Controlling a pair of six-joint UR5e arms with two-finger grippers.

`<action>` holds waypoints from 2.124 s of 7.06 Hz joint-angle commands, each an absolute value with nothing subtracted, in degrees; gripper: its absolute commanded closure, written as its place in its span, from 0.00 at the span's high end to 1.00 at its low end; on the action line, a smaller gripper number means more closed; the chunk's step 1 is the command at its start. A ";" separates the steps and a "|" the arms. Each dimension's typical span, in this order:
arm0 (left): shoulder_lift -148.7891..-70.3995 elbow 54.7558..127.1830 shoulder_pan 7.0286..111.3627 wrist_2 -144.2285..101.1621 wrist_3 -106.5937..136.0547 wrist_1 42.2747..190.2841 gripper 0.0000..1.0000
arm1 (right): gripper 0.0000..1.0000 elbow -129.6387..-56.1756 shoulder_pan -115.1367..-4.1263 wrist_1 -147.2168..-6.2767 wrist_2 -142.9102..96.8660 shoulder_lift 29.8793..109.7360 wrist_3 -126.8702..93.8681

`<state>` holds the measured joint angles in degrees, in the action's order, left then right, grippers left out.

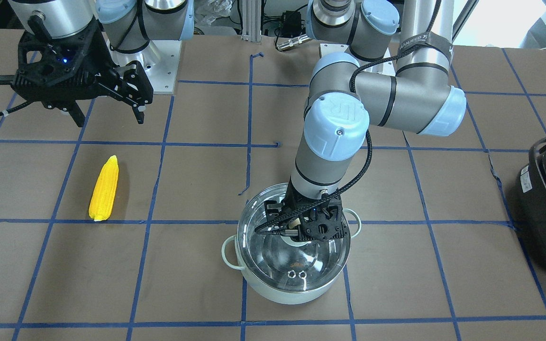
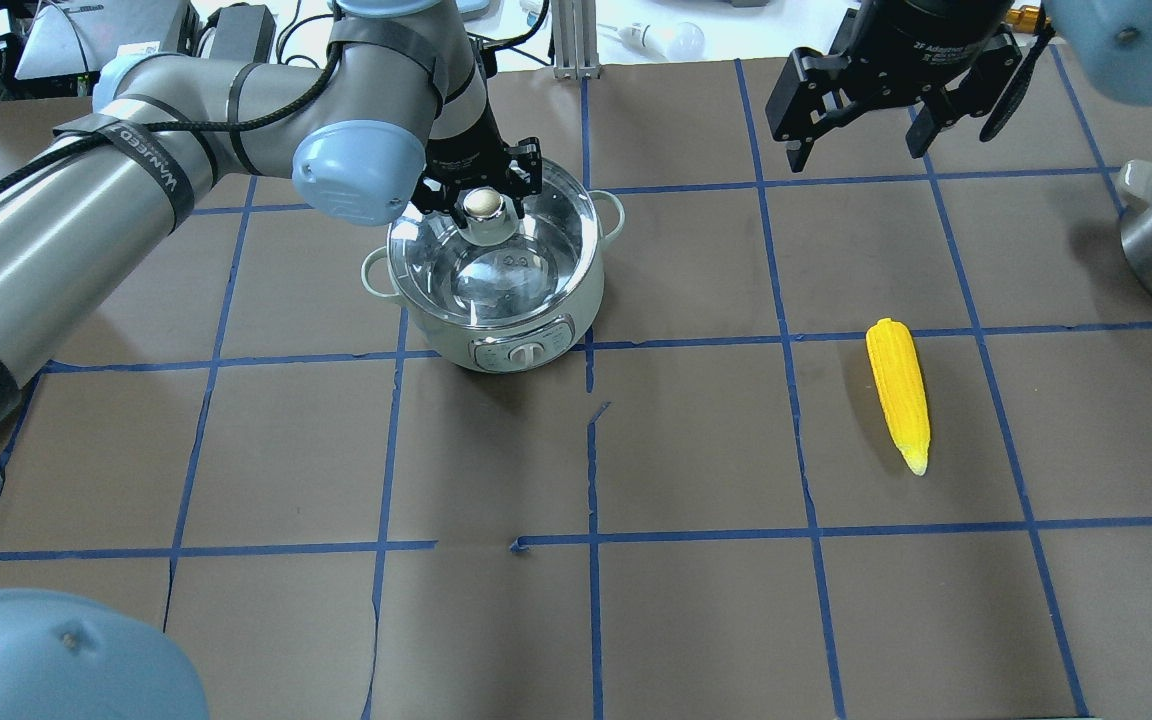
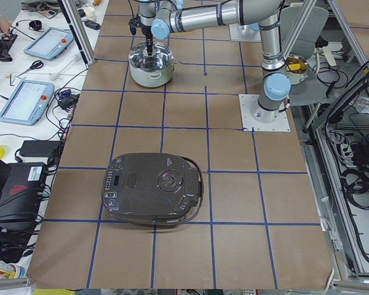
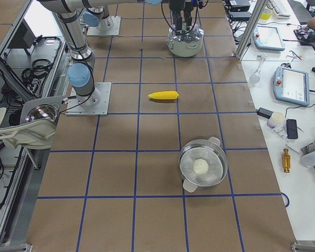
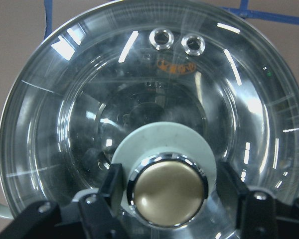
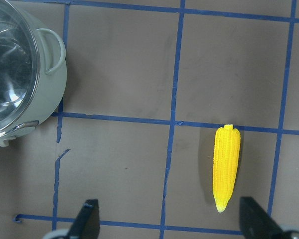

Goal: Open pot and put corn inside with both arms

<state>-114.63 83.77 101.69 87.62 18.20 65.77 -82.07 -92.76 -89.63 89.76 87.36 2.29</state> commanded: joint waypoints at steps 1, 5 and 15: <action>-114.52 83.67 101.69 87.63 17.76 65.74 0.49 | 1.00 -82.09 -92.64 -89.56 89.74 87.36 2.29; -111.10 83.15 101.34 87.80 16.44 69.50 0.44 | 1.00 -82.09 -92.72 -89.39 89.82 87.36 2.29; -107.90 99.47 66.89 87.98 -34.19 60.02 0.42 | 1.00 -82.09 -92.72 -89.03 89.83 87.45 2.29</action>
<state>-105.12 95.86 68.84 88.04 -32.06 69.30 -82.09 -92.69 -89.04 89.88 87.43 2.29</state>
